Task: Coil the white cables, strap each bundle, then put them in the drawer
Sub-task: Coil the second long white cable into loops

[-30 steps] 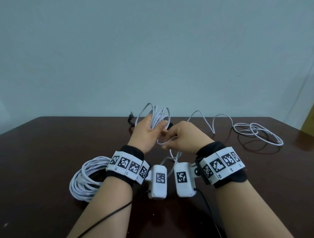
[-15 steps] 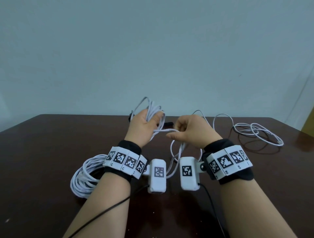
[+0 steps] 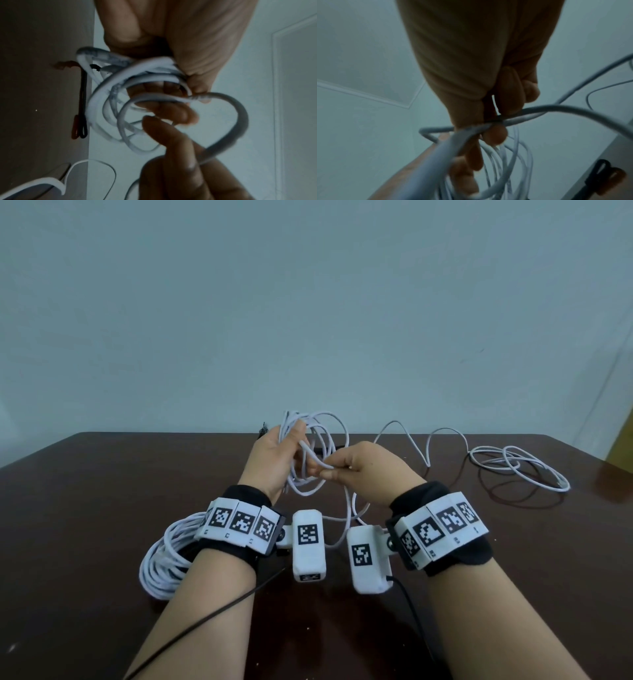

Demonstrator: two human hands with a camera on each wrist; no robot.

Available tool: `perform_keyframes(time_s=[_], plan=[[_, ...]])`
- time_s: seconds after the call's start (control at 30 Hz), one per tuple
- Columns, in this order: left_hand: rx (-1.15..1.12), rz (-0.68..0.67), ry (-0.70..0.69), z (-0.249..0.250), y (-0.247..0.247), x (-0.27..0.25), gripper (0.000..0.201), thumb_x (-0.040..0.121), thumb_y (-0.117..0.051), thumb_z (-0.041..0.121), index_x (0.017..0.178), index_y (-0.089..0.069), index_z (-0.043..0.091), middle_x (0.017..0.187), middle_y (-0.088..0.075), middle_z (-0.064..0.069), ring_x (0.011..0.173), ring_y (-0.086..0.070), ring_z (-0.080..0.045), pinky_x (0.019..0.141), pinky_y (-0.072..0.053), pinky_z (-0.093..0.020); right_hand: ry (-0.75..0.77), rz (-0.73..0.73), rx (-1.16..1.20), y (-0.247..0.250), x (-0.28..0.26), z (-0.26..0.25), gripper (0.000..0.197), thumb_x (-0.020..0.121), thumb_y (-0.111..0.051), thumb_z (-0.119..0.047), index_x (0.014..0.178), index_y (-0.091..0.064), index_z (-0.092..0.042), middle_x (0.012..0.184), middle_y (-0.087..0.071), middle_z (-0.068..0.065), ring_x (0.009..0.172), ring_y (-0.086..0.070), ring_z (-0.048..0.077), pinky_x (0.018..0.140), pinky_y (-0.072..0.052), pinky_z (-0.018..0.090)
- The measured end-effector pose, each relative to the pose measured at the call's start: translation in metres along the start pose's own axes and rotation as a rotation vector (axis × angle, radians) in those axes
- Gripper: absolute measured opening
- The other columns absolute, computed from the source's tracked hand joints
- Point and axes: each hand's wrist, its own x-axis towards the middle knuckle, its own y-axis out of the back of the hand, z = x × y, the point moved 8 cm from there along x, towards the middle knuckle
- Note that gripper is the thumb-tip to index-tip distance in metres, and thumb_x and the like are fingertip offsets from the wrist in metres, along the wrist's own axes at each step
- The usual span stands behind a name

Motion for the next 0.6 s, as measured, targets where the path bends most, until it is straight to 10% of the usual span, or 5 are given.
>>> perform_keyframes(time_s=[0.2,0.3,0.4,0.6], plan=[[-0.103,-0.161,0.105,-0.006,-0.008,-0.004,0.04,0.095,-0.044,0.038,0.071,-0.049,0.007,0.038,-0.03,0.005,0.028,-0.022,-0.006,0.036,-0.017,-0.015,-0.042,0.398,0.151,0.042,-0.006,0.024,0.024,0.083,-0.067,-0.036,0.079,-0.065,-0.012,0.067,-0.06,0.0,0.061,-0.05,0.012,0.061,-0.042,0.029],[-0.068,-0.311,0.184,-0.013,-0.024,-0.011,0.047,0.084,-0.049,0.051,0.066,-0.051,0.007,0.038,-0.028,0.005,0.028,-0.02,-0.006,0.037,-0.017,-0.013,-0.094,0.534,0.245,0.05,-0.011,0.039,0.02,0.078,-0.073,-0.028,0.076,-0.061,-0.012,0.065,-0.057,-0.005,0.059,-0.049,0.005,0.057,-0.039,0.014],[-0.091,-0.399,0.197,-0.016,-0.036,-0.015,0.047,0.083,-0.061,0.049,0.055,-0.049,0.012,0.035,-0.028,0.005,0.026,-0.019,-0.006,0.039,-0.014,-0.015,-0.098,0.498,0.348,0.045,-0.01,0.047,0.009,0.082,-0.07,-0.018,0.084,-0.062,-0.016,0.073,-0.062,-0.006,0.066,-0.056,0.007,0.058,-0.042,0.006],[-0.222,-0.373,0.154,-0.009,-0.032,-0.011,0.049,0.072,-0.072,0.051,0.048,-0.045,0.016,0.033,-0.028,0.007,0.025,-0.021,-0.005,0.036,-0.018,-0.011,-0.048,0.193,0.645,0.027,-0.005,0.038,0.022,0.089,-0.057,-0.043,0.107,-0.065,-0.034,0.111,-0.068,-0.005,0.104,-0.063,0.015,0.096,-0.049,0.029]])
